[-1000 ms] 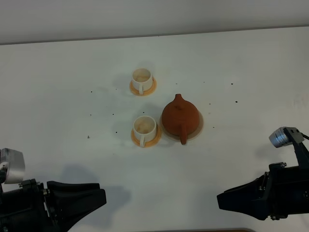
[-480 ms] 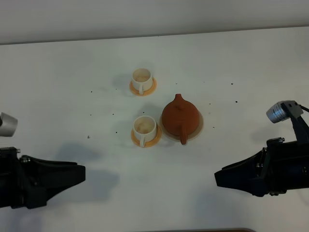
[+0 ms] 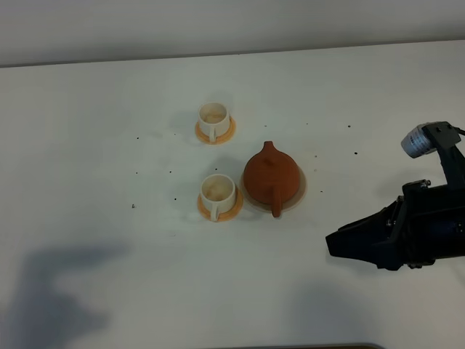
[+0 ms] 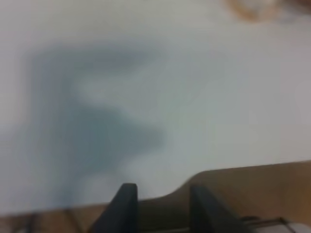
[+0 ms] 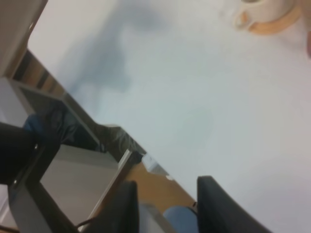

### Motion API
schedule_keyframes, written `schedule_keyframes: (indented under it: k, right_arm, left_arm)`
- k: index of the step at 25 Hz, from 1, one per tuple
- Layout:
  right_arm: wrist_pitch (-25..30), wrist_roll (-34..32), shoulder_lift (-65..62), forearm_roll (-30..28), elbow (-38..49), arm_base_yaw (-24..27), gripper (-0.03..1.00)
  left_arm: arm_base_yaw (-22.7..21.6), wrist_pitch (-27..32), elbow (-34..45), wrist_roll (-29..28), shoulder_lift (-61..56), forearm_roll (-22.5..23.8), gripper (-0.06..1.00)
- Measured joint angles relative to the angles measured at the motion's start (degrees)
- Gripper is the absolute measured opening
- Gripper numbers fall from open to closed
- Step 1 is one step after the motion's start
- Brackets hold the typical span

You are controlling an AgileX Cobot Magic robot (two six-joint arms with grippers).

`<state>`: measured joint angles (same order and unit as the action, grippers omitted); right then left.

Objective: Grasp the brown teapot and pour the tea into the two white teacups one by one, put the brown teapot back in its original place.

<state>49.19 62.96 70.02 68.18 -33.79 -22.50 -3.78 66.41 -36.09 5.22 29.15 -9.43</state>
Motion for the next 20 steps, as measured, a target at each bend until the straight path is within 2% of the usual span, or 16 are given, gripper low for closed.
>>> schedule_keyframes:
  k: [2,5,9,13,20]
  right_arm:
    - [-0.5,-0.2,0.0,-0.3,-0.1,0.0,0.28]
    - [-0.9,-0.2,0.0,-0.4,-0.1,0.0,0.28]
    - [-1.1,-0.2,0.0,-0.4,-0.1,0.0,0.28]
    - [-1.1,-0.2,0.0,-0.4,-0.1,0.0,0.28]
    - [-1.1,-0.2,0.0,-0.4,-0.1,0.0,0.28]
  left_arm:
    - [0.0,1.0,0.6,-2.7,-3.5,4.1,0.26]
    - [0.0,1.6,2.8,-3.8,-8.6,6.5,0.25]
    - [0.0,0.7,4.3,-3.9,-15.1,6.6,0.24]
    - [0.0,-1.0,4.6,-1.4,-20.1,6.7,0.24]
    - [0.0,-4.3,6.7,1.3,-23.7,5.8,0.24]
